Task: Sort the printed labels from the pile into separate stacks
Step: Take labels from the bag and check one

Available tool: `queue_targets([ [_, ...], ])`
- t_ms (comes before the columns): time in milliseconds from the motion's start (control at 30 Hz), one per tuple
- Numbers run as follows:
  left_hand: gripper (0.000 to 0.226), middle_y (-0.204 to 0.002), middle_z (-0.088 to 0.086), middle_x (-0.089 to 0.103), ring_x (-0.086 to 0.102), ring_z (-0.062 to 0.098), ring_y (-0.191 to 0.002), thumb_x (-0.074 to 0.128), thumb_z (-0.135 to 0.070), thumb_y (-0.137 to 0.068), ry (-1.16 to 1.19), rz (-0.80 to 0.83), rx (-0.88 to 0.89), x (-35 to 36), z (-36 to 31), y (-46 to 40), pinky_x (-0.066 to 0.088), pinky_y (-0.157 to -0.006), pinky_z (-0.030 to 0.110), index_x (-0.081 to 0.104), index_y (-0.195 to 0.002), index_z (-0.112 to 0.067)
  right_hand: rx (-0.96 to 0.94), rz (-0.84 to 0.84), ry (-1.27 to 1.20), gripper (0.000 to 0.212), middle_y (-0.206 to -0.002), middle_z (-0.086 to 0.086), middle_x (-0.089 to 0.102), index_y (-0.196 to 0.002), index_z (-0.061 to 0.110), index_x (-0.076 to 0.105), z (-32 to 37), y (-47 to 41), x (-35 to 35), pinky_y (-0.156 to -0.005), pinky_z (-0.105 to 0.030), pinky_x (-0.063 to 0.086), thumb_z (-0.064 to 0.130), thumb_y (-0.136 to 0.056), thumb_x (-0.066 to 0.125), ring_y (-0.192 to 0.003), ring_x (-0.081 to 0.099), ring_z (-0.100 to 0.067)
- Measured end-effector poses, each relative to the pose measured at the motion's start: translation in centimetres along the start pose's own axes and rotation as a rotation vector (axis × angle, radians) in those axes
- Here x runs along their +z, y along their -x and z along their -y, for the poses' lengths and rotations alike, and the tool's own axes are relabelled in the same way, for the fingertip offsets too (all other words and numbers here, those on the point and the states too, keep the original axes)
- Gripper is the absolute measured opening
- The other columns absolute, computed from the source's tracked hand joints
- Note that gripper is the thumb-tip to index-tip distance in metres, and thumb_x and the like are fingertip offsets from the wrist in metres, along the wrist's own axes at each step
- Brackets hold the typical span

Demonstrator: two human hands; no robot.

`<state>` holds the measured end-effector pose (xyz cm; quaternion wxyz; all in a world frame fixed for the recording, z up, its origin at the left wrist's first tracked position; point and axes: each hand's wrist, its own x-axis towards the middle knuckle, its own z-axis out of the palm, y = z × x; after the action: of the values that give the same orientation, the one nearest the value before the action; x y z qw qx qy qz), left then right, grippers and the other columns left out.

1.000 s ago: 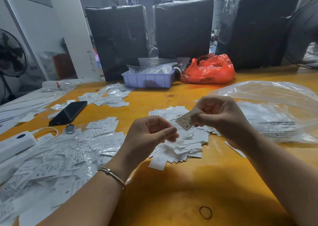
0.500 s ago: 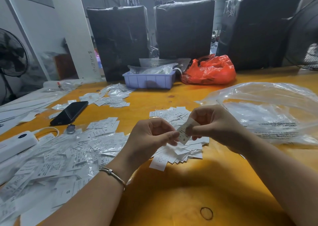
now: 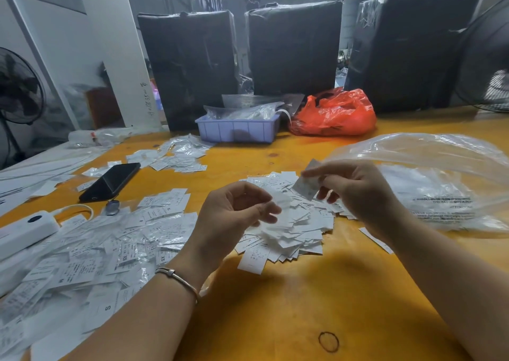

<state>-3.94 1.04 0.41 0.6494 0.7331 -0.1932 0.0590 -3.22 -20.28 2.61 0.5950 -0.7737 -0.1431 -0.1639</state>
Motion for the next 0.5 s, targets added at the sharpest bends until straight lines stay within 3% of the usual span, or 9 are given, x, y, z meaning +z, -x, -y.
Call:
queue_targets([
  [67, 0.011, -0.083, 0.008, 0.077, 0.074, 0.023, -0.075, 0.070, -0.005, -0.084, 0.022, -0.004, 0.015, -0.1, -0.1, 0.0, 0.054, -0.064, 0.025, 0.065, -0.093, 0.000, 0.055, 0.203, 0.031, 0.015, -0.081, -0.017, 0.072, -0.091, 0.007, 0.075, 0.1, 0.4, 0.7, -0.054, -0.019, 0.046, 0.014, -0.088, 0.063, -0.062, 0.060, -0.013],
  [167, 0.029, -0.081, 0.009, 0.076, 0.074, 0.022, -0.076, 0.075, -0.019, -0.075, 0.019, 0.012, 0.026, 0.0, -0.4, 0.1, 0.053, -0.064, 0.023, 0.065, -0.092, 0.002, 0.003, 0.336, 0.042, 0.038, -0.076, -0.017, 0.070, -0.085, 0.007, 0.075, 0.3, 1.0, 1.6, -0.058, -0.022, 0.046, 0.041, -0.072, 0.067, -0.064, 0.060, -0.012],
  [367, 0.015, -0.083, 0.011, 0.076, 0.073, 0.022, -0.078, 0.075, -0.010, -0.081, -0.020, 0.094, -0.009, 0.2, 0.0, 0.1, 0.055, -0.066, 0.022, 0.067, -0.089, 0.000, -0.093, 0.260, -0.003, 0.017, -0.071, -0.018, 0.069, -0.078, 0.003, 0.074, -0.1, 0.9, 1.5, -0.062, -0.035, 0.051, 0.019, -0.073, 0.074, -0.063, 0.061, -0.022],
  [500, 0.011, -0.080, 0.011, 0.076, 0.074, 0.026, -0.072, 0.069, -0.008, -0.087, -0.082, 0.101, 0.019, 0.4, 0.0, 0.2, 0.057, -0.061, 0.025, 0.072, -0.092, 0.001, -0.105, 0.274, 0.034, 0.018, -0.072, -0.014, 0.071, -0.078, 0.005, 0.075, 0.2, 0.9, 1.3, -0.064, -0.043, 0.053, 0.021, -0.070, 0.076, -0.063, 0.063, -0.025],
])
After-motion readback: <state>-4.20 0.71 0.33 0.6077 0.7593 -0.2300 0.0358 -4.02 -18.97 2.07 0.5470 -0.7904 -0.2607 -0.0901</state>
